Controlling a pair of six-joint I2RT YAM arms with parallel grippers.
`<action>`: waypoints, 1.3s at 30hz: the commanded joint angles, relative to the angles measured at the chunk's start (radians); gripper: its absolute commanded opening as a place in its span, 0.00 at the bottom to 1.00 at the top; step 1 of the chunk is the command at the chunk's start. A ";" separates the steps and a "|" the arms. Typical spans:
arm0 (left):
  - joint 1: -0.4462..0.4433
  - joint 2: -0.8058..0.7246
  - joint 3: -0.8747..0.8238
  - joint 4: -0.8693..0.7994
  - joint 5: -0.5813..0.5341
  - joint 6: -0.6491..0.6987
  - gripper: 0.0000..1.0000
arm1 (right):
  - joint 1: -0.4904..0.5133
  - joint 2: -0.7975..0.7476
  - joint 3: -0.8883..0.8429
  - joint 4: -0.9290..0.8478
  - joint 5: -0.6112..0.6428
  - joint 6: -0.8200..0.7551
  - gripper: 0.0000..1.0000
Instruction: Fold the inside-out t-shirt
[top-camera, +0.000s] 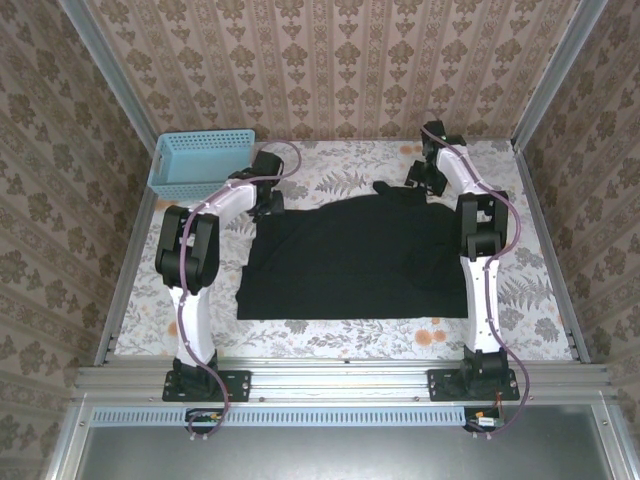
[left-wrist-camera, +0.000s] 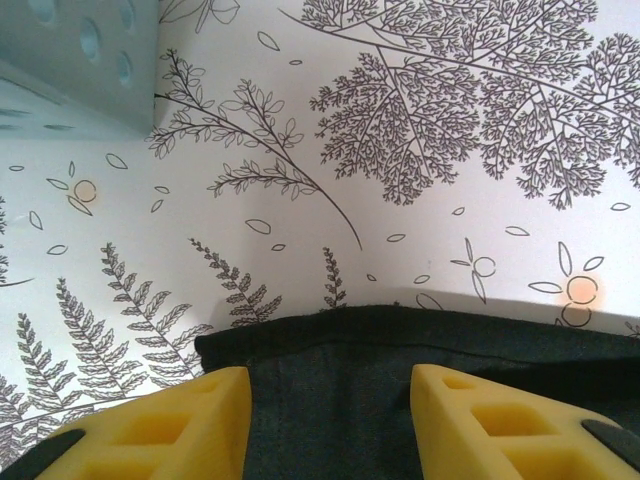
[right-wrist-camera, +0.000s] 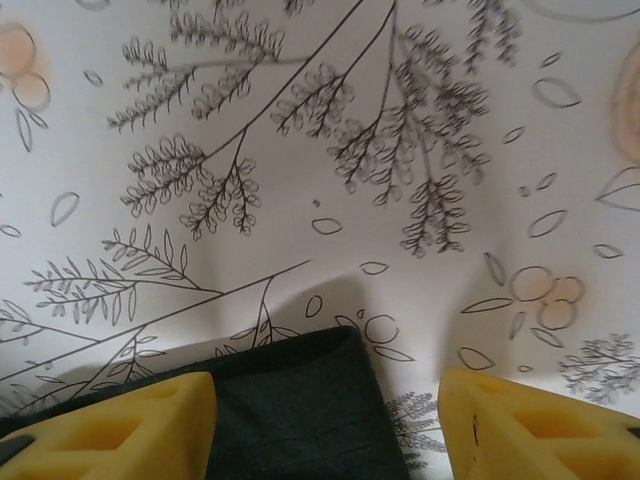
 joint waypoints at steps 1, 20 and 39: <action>0.007 0.031 0.033 -0.041 0.003 0.021 0.48 | 0.006 0.046 0.054 -0.106 0.035 -0.010 0.54; 0.003 0.107 0.113 -0.121 -0.024 -0.042 0.55 | -0.066 -0.186 -0.221 0.035 0.119 -0.015 0.00; -0.020 0.183 0.174 -0.138 -0.003 -0.034 0.19 | -0.149 -0.394 -0.444 0.177 0.126 0.035 0.00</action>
